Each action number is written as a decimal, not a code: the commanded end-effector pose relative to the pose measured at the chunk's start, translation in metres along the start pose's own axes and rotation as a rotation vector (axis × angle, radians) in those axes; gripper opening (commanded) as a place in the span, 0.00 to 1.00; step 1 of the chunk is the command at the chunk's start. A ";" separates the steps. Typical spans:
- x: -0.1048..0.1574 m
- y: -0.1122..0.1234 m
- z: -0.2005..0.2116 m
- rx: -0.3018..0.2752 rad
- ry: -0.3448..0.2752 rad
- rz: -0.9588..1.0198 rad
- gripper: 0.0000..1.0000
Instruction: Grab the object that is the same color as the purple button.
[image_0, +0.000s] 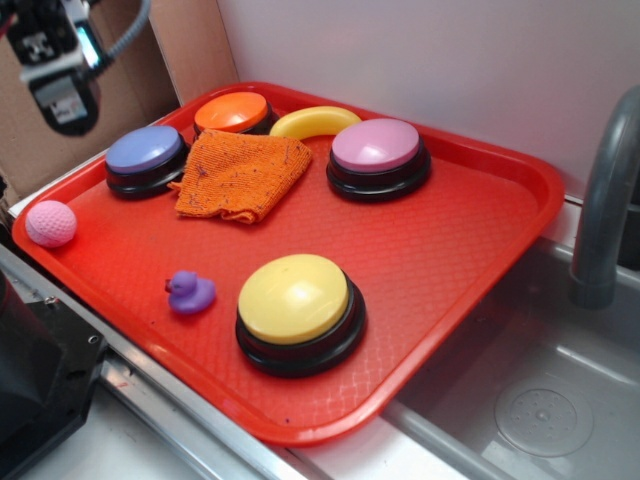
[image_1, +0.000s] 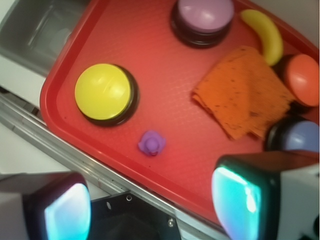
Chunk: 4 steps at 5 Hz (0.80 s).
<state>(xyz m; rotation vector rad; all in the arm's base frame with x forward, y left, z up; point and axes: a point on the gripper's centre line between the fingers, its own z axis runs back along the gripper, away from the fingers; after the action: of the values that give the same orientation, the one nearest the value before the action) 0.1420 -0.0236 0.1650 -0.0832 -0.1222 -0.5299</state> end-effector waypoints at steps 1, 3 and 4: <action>-0.001 0.009 -0.067 0.023 0.034 -0.098 1.00; -0.011 0.009 -0.113 0.065 0.049 -0.164 1.00; -0.009 0.011 -0.124 0.062 0.071 -0.170 1.00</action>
<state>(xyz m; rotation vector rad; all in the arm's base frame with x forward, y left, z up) 0.1484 -0.0218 0.0375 -0.0047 -0.0572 -0.6836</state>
